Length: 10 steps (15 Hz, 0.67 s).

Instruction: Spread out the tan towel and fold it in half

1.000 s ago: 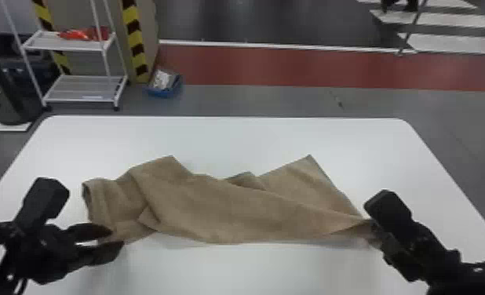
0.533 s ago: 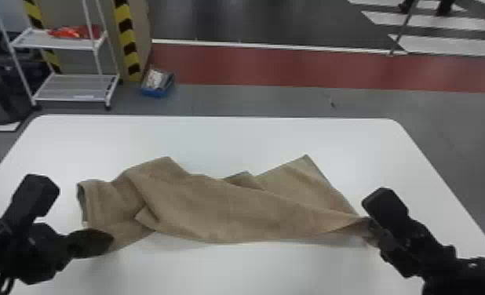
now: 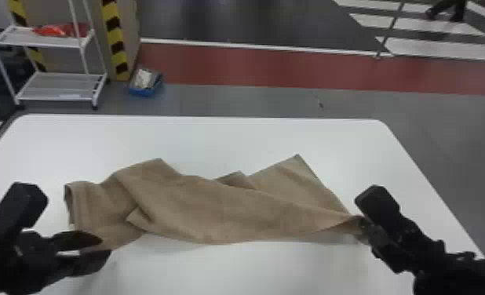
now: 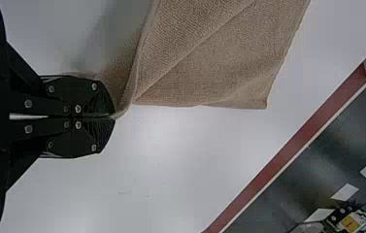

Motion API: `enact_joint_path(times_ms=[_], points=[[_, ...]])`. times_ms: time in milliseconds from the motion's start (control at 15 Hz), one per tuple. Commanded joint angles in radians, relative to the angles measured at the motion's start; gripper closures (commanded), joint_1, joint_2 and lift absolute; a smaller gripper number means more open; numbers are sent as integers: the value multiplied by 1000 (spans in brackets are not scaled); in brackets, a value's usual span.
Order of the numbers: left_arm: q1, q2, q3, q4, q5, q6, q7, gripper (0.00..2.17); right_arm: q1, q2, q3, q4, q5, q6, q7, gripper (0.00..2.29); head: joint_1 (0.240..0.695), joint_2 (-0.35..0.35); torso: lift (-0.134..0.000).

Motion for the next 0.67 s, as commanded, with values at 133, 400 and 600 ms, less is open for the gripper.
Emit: enact_joint_path(times_ms=[133, 400, 600], points=[[3, -10, -15, 9, -9, -4, 37, 245, -3, -8, 0, 7, -7, 0, -1, 1760, 695, -159, -124], [-10, -10, -24, 40, -29, -10, 37, 269, -2, -12, -5, 7, -16, 0, -1, 1764, 695, -161, -124], [-23, -5, -24, 52, -35, -10, 39, 660, -5, -12, -11, 10, -19, 3, -1, 1760, 695, -164, -124]])
